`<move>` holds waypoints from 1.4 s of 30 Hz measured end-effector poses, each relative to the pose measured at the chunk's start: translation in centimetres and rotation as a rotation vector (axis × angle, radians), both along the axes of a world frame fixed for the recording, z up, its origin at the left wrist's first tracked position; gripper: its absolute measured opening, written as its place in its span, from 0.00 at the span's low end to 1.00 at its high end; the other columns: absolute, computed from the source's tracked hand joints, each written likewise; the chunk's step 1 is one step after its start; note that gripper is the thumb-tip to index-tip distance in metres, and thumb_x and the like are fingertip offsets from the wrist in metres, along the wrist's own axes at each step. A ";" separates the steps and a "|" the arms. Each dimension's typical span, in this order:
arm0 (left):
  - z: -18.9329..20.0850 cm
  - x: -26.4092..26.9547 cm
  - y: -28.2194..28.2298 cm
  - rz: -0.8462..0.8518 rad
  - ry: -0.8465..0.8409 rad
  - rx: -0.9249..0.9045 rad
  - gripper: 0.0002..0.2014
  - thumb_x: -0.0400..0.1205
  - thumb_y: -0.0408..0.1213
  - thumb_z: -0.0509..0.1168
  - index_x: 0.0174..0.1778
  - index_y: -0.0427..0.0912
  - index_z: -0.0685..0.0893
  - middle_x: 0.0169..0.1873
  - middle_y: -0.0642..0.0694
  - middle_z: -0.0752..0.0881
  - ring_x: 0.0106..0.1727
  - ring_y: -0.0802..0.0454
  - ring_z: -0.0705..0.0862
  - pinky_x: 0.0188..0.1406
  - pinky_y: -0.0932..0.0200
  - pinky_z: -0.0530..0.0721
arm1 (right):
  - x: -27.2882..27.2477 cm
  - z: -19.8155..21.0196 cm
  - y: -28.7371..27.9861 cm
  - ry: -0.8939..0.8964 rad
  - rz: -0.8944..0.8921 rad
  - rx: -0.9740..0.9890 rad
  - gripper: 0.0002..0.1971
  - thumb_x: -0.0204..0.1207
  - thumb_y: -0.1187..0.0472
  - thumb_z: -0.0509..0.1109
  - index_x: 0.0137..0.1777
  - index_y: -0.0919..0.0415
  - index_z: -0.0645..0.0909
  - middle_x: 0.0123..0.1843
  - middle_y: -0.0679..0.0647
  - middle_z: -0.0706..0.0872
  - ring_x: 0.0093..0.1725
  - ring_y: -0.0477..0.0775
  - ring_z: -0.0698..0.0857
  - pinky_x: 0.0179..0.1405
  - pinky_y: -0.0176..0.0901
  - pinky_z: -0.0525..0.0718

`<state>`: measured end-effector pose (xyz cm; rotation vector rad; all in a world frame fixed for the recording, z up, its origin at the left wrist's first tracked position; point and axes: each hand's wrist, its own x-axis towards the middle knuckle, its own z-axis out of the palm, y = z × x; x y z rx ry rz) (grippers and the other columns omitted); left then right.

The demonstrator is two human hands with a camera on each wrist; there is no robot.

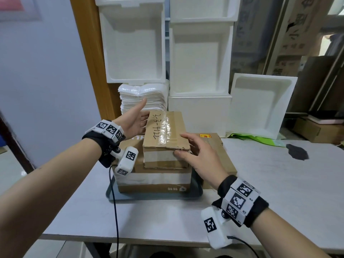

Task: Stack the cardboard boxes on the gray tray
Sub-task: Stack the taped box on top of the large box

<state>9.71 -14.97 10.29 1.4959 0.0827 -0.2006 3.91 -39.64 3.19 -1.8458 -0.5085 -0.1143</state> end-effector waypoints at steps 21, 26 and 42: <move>0.5 -4.4 5.3 0.153 -0.043 -0.184 0.31 0.83 0.63 0.55 0.61 0.36 0.78 0.62 0.44 0.82 0.63 0.49 0.82 0.61 0.52 0.80 | 3.0 3.4 -1.4 -0.026 -0.005 -0.032 0.29 0.78 0.60 0.72 0.79 0.48 0.72 0.73 0.44 0.81 0.69 0.40 0.80 0.72 0.48 0.79; 0.3 -6.0 5.9 0.196 -0.040 -0.211 0.40 0.82 0.64 0.56 0.80 0.34 0.65 0.77 0.40 0.72 0.76 0.44 0.73 0.71 0.48 0.76 | 3.3 3.7 -0.9 -0.023 -0.011 -0.012 0.26 0.79 0.62 0.71 0.78 0.51 0.74 0.72 0.46 0.82 0.70 0.41 0.80 0.73 0.48 0.78; -2.3 -6.5 6.0 0.265 -0.017 -0.051 0.44 0.82 0.68 0.49 0.84 0.37 0.59 0.84 0.42 0.61 0.84 0.47 0.59 0.84 0.48 0.55 | 2.3 2.0 -0.3 0.106 -0.141 0.065 0.31 0.84 0.60 0.65 0.85 0.58 0.59 0.84 0.53 0.66 0.81 0.47 0.68 0.75 0.39 0.68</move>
